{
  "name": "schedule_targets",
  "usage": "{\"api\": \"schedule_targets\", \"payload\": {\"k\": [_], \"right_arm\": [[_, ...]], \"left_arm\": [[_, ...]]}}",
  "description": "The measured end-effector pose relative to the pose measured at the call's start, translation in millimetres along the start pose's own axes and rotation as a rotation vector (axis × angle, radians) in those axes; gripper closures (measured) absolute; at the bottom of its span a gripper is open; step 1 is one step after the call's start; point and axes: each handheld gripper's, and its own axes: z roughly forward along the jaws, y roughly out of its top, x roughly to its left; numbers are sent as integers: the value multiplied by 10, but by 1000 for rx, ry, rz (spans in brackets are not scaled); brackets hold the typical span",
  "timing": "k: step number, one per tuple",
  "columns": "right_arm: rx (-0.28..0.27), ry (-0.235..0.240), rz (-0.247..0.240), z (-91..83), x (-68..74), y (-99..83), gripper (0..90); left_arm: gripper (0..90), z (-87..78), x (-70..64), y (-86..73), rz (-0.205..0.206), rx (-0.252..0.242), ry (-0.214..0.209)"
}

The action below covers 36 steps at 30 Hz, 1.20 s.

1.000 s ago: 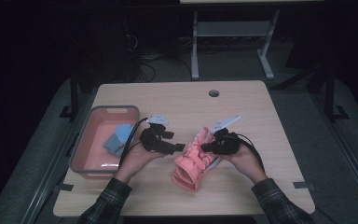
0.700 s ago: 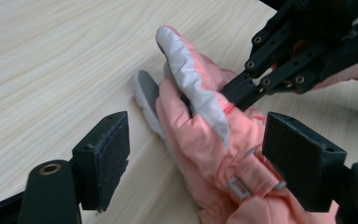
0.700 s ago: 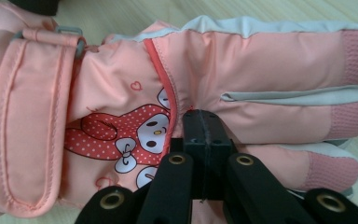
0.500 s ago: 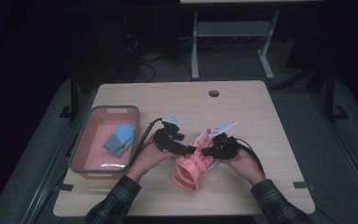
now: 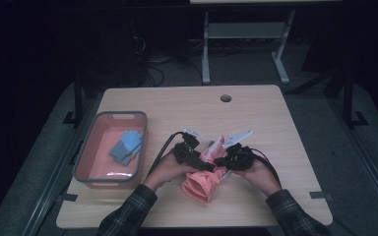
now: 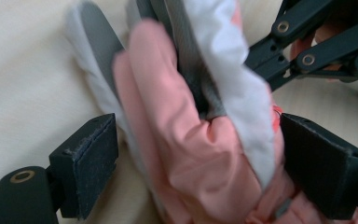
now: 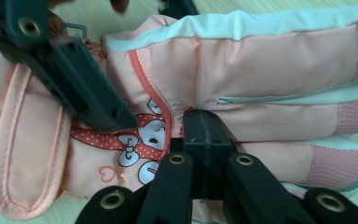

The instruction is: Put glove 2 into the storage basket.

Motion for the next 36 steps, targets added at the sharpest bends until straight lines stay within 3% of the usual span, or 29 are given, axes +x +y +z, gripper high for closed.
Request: {"api": "schedule_targets", "payload": {"k": [6,11,16,29,33,36], "right_arm": [[-10,3,-6,1,2,-23,900],[-21,3,-8,5,6,-47,900],[-25,6,-13,9,1,-53,900],[-26,0,-13,31,2,-45,900],[-45,26,-1,-56,-39,-26,886],[-81,24,5,-162,-57,-32,822]], "left_arm": [[123,57,43,-13,-12,31,-32],[122,64,30,3,-9,42,-31],[150,82,32,0,-23,29,-63],[420,69,-5,28,25,74,4],[491,63,7,29,12,71,3],[550,46,5,45,31,86,12]]}}
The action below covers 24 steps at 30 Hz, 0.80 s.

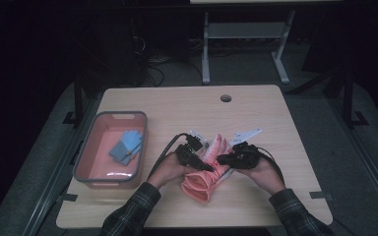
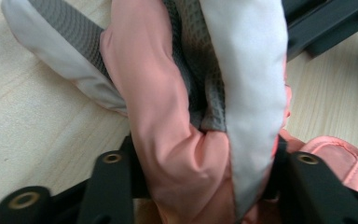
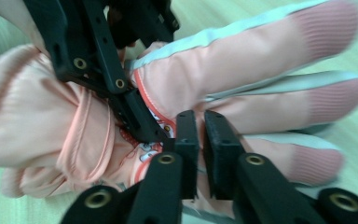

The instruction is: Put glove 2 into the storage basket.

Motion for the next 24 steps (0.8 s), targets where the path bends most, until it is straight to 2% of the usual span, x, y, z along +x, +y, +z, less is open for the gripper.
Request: {"api": "schedule_targets", "payload": {"k": [3,7,12,15,19,24], "right_arm": [[-37,11,28,-117,-41,-22,727],[-76,-12,51,-242,-90,-72,595],[-84,-66,79,-332,-136,-142,453],[-87,-106,103,-392,-177,-200,371],[-103,-139,132,-456,-253,-258,296],[-83,-161,169,-402,-339,-317,200]], "left_arm": [[598,-13,-39,11,11,1,19],[623,-47,-61,19,3,-5,22],[637,-125,-100,36,19,-22,10],[639,-194,-104,27,11,-38,6],[639,-350,-80,-14,4,-64,26],[639,-519,-62,-61,-12,-112,35]]}}
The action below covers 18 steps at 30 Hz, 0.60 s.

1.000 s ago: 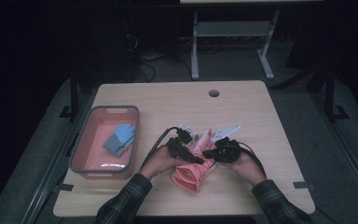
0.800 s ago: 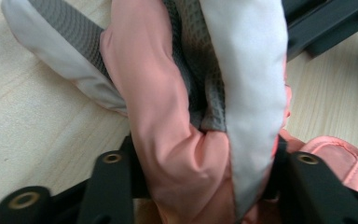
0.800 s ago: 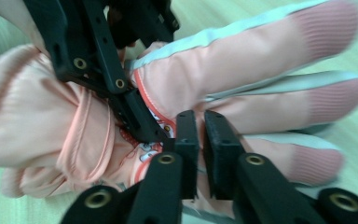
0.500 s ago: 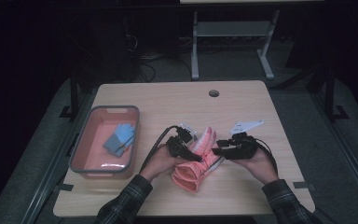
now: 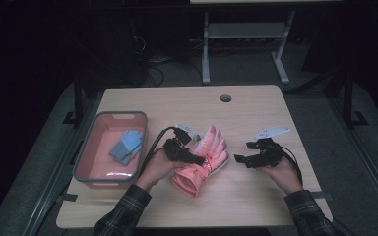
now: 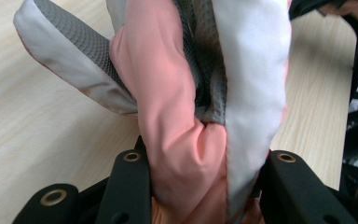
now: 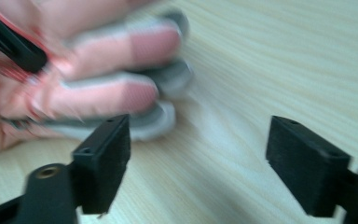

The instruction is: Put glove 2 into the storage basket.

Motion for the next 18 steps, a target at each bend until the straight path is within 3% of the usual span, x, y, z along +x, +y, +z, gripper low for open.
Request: {"api": "schedule_targets", "payload": {"k": [6,18], "right_arm": [[72,-65,13,138,-52,-72,143],[129,-109,17,247,-123,-153,135]], "left_arm": [[638,-164,11,6,-4,-34,5],[634,-667,56,52,-19,-93,66]]}}
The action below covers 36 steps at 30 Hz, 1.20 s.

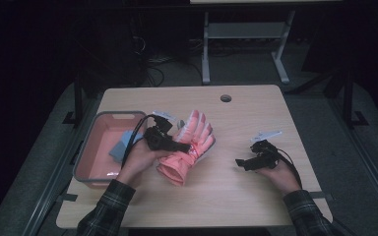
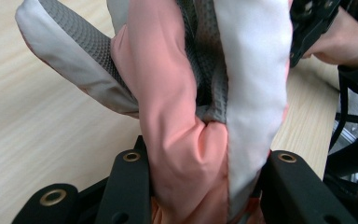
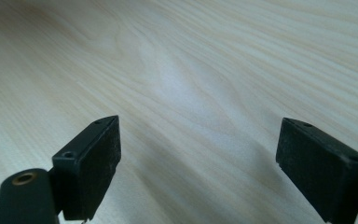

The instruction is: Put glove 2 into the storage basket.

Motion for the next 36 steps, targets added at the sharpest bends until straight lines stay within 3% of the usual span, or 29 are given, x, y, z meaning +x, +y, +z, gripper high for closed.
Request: {"api": "schedule_targets", "payload": {"k": [5,11,13,18,30,36], "right_arm": [[24,-22,-20,57,14,-12,129],[29,-56,-52,115,56,-37,60],[11,-48,-61,145,59,-60,3],[-58,-38,-72,157,42,-131,3],[-58,-38,-72,157,42,-132,3],[-57,-40,-73,158,42,-130,3]], "left_arm": [[634,-217,55,27,-5,-19,31],[634,-498,134,28,-30,-51,63],[634,-596,167,20,-37,-59,80],[633,-818,268,-38,-67,-77,114],[632,-1359,676,-397,-191,-117,217],[630,-1468,859,-616,-252,-103,257]]}}
